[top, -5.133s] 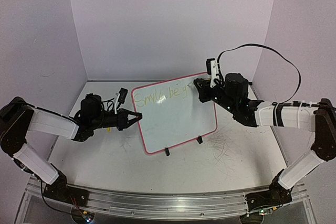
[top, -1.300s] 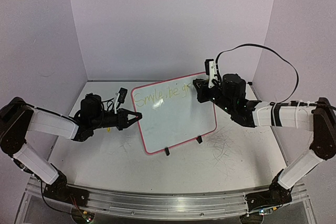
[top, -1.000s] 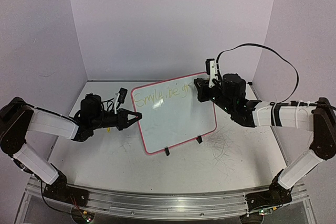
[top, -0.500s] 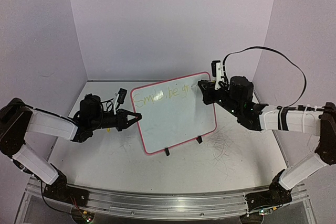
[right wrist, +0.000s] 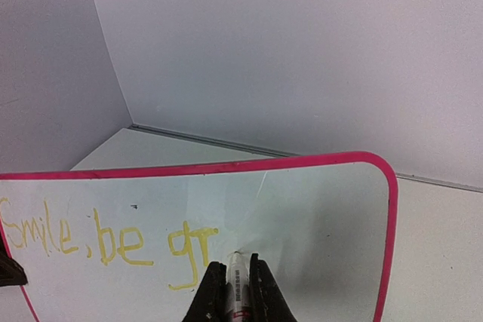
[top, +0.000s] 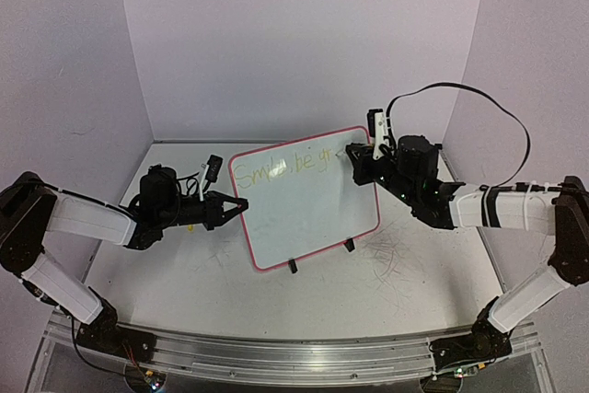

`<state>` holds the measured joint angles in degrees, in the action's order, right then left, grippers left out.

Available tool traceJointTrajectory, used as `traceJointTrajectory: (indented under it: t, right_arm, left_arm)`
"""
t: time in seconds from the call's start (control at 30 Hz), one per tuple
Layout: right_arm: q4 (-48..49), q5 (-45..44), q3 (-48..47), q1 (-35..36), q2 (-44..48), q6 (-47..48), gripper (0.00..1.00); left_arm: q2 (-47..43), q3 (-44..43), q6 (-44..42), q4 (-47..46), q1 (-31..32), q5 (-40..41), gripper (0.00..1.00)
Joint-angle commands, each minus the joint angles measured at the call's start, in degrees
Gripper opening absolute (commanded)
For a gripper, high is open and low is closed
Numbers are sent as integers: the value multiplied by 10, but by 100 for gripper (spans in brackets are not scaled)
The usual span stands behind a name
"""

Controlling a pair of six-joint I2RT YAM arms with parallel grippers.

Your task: Write a sentence on the whiteboard

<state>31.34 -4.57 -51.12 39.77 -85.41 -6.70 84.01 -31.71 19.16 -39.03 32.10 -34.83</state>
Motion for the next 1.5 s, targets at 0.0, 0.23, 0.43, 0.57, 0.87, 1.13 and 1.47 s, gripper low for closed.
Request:
traceJointTrajectory:
  t: [0.0,0.23,0.43,0.57,0.87,1.13,1.47]
  right_arm:
    - [28,-17,-31,-3,-10,0,0]
    - [28,-16,-42,-3,-19,6,0]
    - [27,-2,-41,-2,-21,4,0]
    - [21,6,-33,-1,-19,-4,0]
    - [13,14,-8,2,-10,-14,0]
    - [5,6,5,2,-2,-17,0]
    - [4,-34,-11,2,2,-6,0]
  left_arm:
    - [-11,3,-36,5,-5,29,0]
    - [-7,0,-37,6,-5,27,0]
    - [-6,-1,-38,6,-5,27,0]
    - [-7,0,-38,6,-5,27,0]
    - [-11,3,-38,6,-5,30,0]
    - [-10,4,-38,6,-5,29,0]
    - [-12,4,-38,6,-5,29,0]
